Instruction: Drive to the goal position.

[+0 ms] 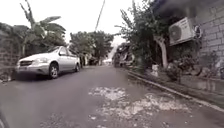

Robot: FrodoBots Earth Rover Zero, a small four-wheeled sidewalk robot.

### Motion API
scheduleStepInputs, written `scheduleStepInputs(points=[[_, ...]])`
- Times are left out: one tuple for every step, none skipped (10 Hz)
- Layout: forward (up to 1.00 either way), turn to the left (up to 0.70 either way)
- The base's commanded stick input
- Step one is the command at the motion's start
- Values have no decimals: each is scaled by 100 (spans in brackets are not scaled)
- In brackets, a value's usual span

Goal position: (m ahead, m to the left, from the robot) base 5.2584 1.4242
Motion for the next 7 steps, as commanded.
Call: scheduleStepInputs(points=[[70, 0], [70, 0], [70, 0], [70, 0], [70, 0], [70, 0], [70, 0]])
